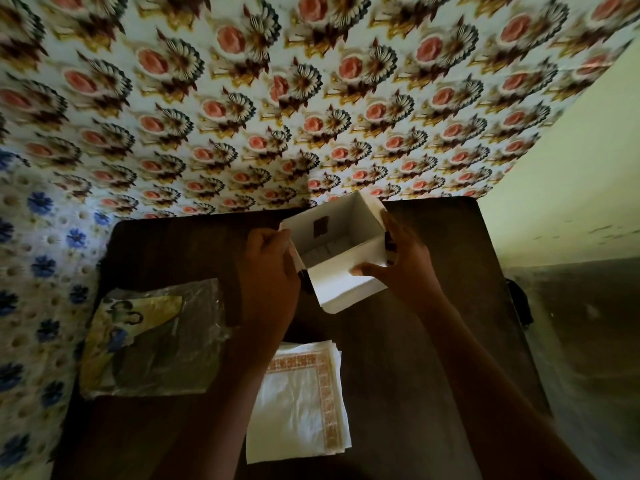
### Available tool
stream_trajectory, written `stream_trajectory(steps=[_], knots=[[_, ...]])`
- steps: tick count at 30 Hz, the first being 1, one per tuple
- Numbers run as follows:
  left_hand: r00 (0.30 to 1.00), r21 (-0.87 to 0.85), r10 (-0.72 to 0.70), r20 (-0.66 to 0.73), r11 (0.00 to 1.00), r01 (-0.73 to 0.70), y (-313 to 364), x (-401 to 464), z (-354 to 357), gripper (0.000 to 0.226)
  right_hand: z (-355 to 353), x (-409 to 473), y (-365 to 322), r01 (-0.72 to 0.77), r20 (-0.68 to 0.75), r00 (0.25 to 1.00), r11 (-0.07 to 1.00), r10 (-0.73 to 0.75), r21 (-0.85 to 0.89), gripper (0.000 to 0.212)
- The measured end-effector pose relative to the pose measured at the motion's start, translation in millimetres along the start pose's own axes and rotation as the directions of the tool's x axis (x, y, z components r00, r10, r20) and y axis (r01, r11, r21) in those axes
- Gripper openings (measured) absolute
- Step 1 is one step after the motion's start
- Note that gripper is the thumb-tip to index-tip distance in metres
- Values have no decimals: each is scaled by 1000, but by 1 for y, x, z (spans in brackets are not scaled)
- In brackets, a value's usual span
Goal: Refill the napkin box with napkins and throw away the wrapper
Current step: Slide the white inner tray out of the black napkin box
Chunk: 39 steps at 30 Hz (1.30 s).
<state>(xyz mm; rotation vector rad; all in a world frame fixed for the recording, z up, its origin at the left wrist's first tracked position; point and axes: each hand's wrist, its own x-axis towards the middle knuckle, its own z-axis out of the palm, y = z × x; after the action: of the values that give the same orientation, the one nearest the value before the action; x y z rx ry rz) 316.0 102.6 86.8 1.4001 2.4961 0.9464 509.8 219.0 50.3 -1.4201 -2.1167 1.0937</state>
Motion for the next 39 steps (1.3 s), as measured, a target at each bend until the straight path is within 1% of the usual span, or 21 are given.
stream_trajectory(steps=[2,4,6,8,10,11,14,15,17,21,24,25,27,29,32,34,36,39], knots=[[998,-116,-33,45,993,38,3,-10,7,39,1,-3,1,-4,-34,999,999,3,-54,109],[988,-188,-73,138,977,99,-1,-15,16,59,4,-4,0,5,-76,997,996,-12,-87,105],[967,-196,-106,233,968,153,-8,-16,22,81,10,-3,-1,10,-82,997,1000,-11,-23,97],[965,-205,-102,242,967,154,-12,-15,24,89,15,-3,-4,-50,-42,998,997,52,56,86],[971,-234,-121,205,958,169,-14,-12,20,86,21,-5,-7,-79,-8,997,991,80,106,75],[972,-243,-136,189,953,181,-15,-9,17,85,23,-7,-9,-71,-11,997,987,73,141,73],[969,-252,-148,196,948,195,-22,-5,8,78,26,-16,-20,-17,-57,998,971,31,239,82],[970,-250,-139,202,950,188,-25,-5,6,77,28,-18,-22,3,-68,998,973,13,233,83],[972,-249,-123,198,953,172,-29,-9,2,73,35,-21,-25,11,-77,997,983,3,185,77],[990,-232,-105,98,965,126,-33,-12,1,63,42,-25,-29,-5,-136,991,998,13,62,61],[995,-216,-73,64,973,85,-35,-8,4,58,43,-26,-28,13,-135,991,999,-8,40,56],[994,-227,-77,78,969,93,-37,-7,4,59,43,-25,-27,11,-123,992,999,-6,44,57],[981,-280,-130,143,946,166,-40,-7,4,66,40,-24,-23,0,-97,995,997,8,80,63],[963,-358,-190,191,900,249,-43,-12,2,74,36,-27,-19,-25,-73,997,983,39,180,76],[972,-433,-208,109,870,234,-49,-21,-2,73,30,-38,-14,-63,-87,992,961,89,270,93],[975,-432,-210,65,875,217,-53,-25,-6,69,27,-46,-12,-82,-96,988,947,117,312,98],[976,-419,-216,29,884,208,-54,-31,-11,63,24,-56,-13,-88,-122,983,937,137,339,98],[973,-441,-229,-24,876,195,-54,-44,-17,51,22,-69,-14,-68,-198,968,917,156,393,89]])
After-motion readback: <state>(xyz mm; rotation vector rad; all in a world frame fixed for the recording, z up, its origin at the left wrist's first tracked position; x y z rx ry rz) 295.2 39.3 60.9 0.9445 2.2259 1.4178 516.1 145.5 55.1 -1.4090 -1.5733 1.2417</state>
